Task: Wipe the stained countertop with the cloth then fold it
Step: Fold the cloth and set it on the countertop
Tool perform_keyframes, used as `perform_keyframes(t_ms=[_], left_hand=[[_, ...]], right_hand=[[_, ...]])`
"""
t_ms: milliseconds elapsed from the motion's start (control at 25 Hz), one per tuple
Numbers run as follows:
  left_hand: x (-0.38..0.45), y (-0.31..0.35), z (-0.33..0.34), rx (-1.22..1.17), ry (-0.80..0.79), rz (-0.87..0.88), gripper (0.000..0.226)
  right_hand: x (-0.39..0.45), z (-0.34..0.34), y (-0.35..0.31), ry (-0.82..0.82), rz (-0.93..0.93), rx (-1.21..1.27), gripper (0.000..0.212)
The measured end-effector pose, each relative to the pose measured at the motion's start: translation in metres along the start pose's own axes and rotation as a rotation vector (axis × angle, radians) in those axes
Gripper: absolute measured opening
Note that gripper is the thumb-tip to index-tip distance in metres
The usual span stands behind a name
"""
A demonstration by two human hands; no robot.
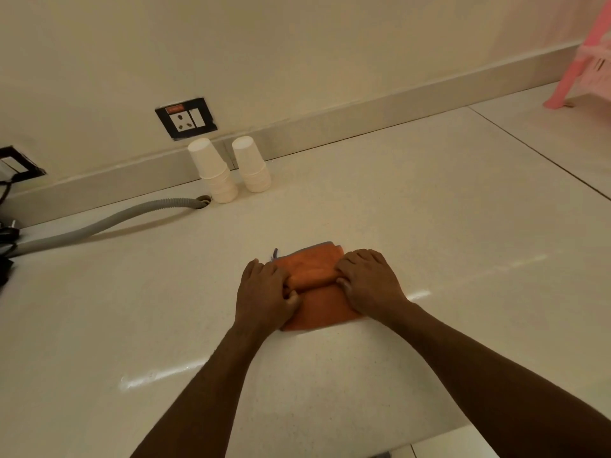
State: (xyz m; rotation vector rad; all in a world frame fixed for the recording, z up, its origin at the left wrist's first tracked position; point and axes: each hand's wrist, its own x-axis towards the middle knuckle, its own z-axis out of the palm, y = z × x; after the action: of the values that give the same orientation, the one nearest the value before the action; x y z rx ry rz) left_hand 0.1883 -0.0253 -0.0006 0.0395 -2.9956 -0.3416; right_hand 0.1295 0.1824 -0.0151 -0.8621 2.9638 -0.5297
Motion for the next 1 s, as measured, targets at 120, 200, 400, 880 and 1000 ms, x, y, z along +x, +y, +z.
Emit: perform_keyframes(t_ms=[120, 200, 400, 880, 1000], left_hand=[[0.01, 0.005, -0.013, -0.174, 0.031, -0.074, 0.013], [0.02, 0.011, -0.022, -0.374, 0.027, -0.176, 0.016], [0.055, 0.036, -0.037, -0.814, 0.01, -0.352, 0.033], [0.181, 0.068, -0.048, -1.205, -0.084, -0.525, 0.021], [0.211, 0.069, -0.034, -1.189, -0.049, -0.539, 0.026]], right_hand=[[0.003, -0.015, 0.005, 0.053, 0.028, 0.186, 0.028], [0.012, -0.031, 0.009, 0.12, 0.026, 0.272, 0.023], [0.041, -0.067, 0.027, 0.204, 0.112, 0.523, 0.02], [0.118, -0.122, 0.103, -0.002, 0.245, 1.075, 0.022], [0.146, -0.119, 0.119, 0.045, 0.252, 1.016, 0.024]])
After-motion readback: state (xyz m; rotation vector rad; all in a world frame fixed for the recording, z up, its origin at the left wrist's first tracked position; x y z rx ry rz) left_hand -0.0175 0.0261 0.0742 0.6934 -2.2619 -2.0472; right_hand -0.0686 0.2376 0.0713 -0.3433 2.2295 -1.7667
